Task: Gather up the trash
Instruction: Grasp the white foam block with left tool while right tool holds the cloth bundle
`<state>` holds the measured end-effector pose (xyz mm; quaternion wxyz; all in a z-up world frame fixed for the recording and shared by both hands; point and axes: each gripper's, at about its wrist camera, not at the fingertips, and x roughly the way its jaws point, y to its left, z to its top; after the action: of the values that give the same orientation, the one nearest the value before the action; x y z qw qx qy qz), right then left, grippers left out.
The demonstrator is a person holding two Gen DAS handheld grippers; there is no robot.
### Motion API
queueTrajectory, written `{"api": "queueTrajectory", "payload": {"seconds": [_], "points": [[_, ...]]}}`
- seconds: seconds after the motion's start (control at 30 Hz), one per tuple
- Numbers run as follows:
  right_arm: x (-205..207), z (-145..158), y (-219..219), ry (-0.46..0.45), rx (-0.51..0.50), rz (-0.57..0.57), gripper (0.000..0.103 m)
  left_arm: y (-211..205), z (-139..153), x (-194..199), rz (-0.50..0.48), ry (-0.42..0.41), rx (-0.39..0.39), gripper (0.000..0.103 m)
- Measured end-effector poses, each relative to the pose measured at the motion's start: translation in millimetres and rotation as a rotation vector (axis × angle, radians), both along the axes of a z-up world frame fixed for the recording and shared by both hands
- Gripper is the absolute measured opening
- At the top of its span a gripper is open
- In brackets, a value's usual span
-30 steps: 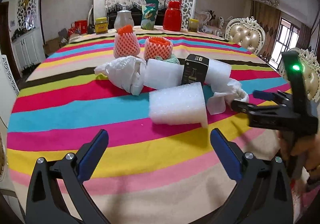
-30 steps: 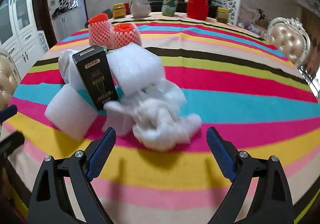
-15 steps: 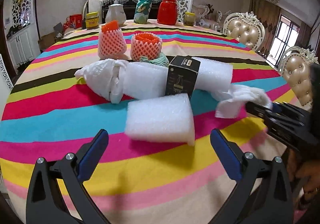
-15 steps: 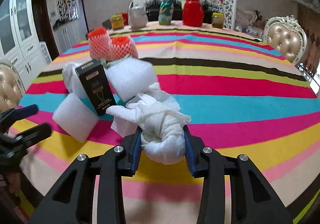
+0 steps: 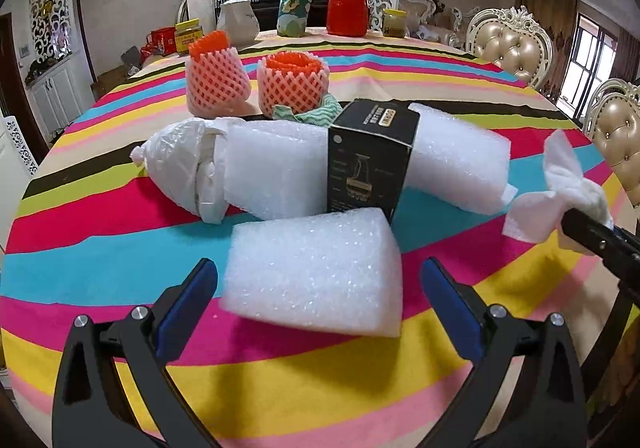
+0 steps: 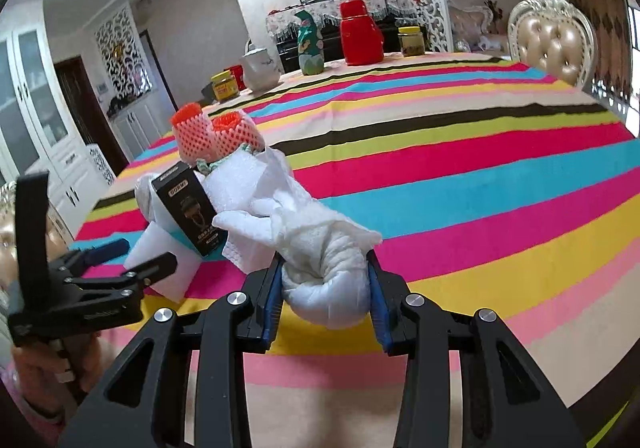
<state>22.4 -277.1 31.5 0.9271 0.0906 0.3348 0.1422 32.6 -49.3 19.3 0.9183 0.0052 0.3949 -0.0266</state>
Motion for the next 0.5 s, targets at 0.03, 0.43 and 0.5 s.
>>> {"api": "queueTrajectory", "payload": {"seconds": [0.03,0.43,0.5], "points": [[-1,0,0,0.0,0.004,0.0,0.039,-1,-3,4,0.0,0.02,-0.002,0.099],[4,-3,1,0.029,0.02,0.012,0.039,12,-17,19,0.063,0.112,-0.013,0.074],[4,-2,3,0.026,0.011,0.019,0.039,19,-14,16,0.063,0.092,-0.056,0.043]]}}
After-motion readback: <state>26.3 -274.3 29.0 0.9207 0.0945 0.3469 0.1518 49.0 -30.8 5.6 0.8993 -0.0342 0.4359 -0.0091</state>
